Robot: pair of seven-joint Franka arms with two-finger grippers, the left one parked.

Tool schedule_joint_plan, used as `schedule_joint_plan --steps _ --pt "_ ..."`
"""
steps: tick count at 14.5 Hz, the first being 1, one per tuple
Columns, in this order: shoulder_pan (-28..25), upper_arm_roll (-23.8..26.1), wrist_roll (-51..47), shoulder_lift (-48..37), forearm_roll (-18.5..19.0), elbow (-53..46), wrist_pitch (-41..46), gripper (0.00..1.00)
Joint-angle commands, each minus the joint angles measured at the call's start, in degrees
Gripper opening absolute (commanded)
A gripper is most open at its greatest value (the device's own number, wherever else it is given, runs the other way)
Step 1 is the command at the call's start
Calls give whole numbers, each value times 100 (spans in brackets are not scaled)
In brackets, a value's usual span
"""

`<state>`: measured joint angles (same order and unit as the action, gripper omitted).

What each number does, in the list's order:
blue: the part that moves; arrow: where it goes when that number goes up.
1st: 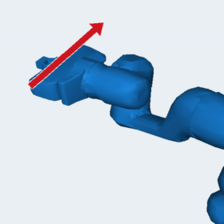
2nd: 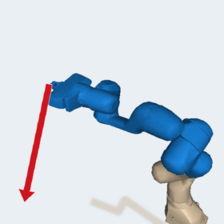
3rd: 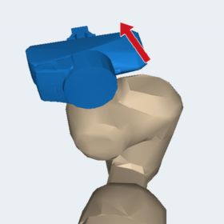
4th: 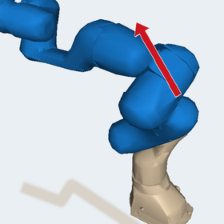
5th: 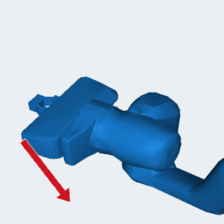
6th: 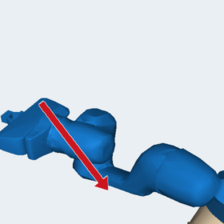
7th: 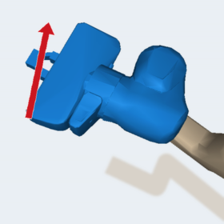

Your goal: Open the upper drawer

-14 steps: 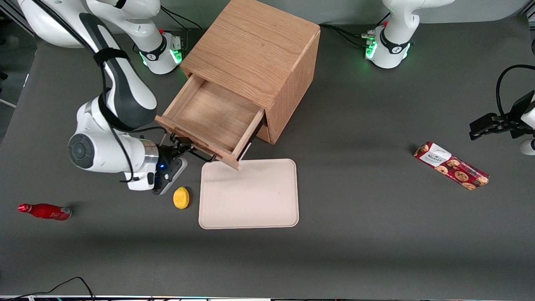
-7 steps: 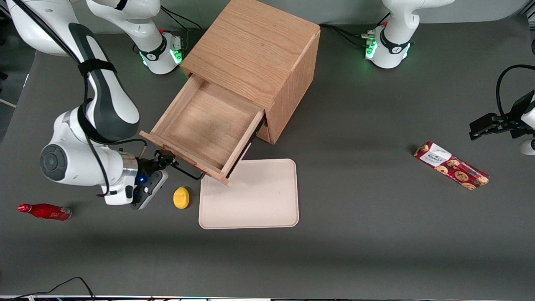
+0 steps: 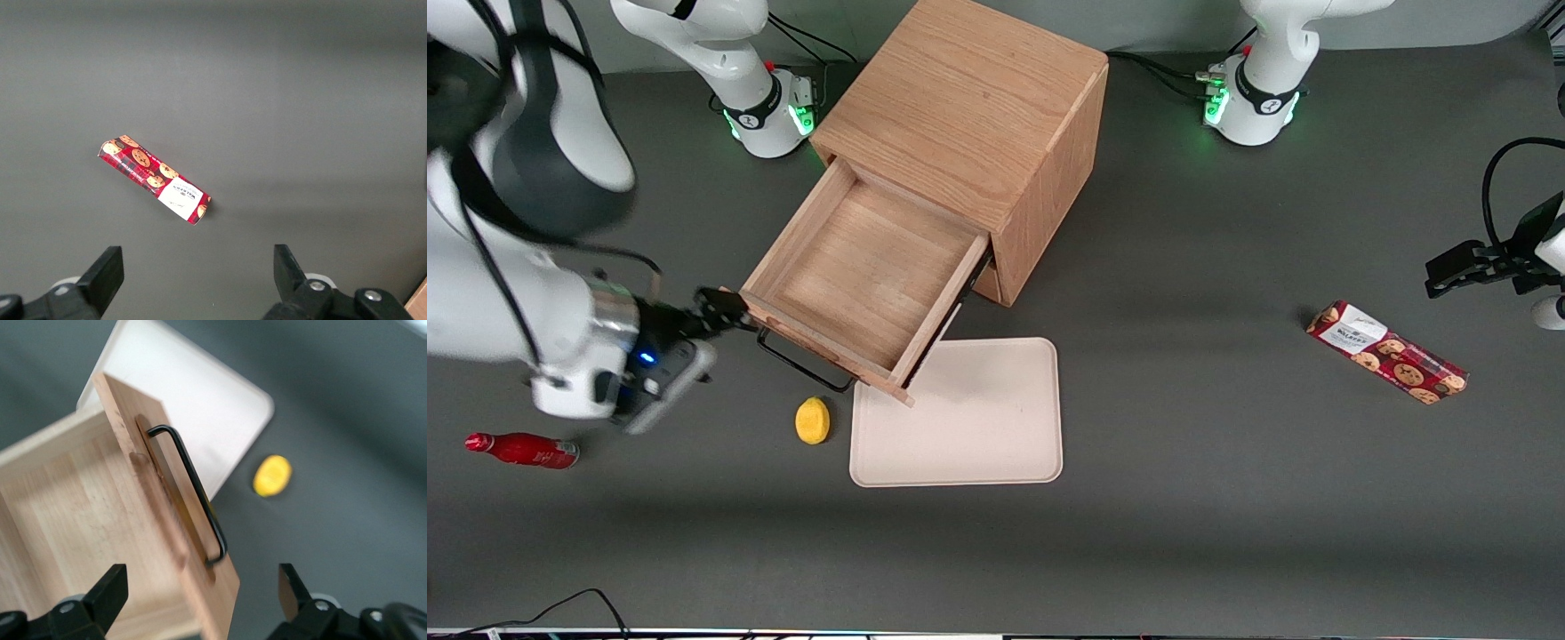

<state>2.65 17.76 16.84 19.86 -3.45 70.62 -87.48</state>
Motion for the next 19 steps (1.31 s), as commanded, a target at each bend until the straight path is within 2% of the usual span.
schedule_joint_plan --steps 1,3,4,5,7,8,10,11,14,16,19 --pt "-2 -87 -1199 -1288 397 556 781 100" --pt "43 -752 -1227 -1502 450 549 1101 100" --pt "34 -1044 -1149 -1607 616 549 1102 100" --pt "42 -1203 -1157 -1599 748 523 1093 100" --pt "60 -1599 -1191 -1730 706 592 1450 100" --pt "43 -1626 -1357 -1879 679 697 1497 100" --pt "-1 -1574 -2356 -2064 618 917 1357 100" --pt "-1 -1478 -2483 -2117 470 996 1356 100" --pt "-10 -1329 -2458 -2433 117 1251 1435 100" --pt "-10 -1092 -2440 -2434 108 1261 1515 100" --pt "-1 -1055 -2545 -2364 90 1112 1515 100"
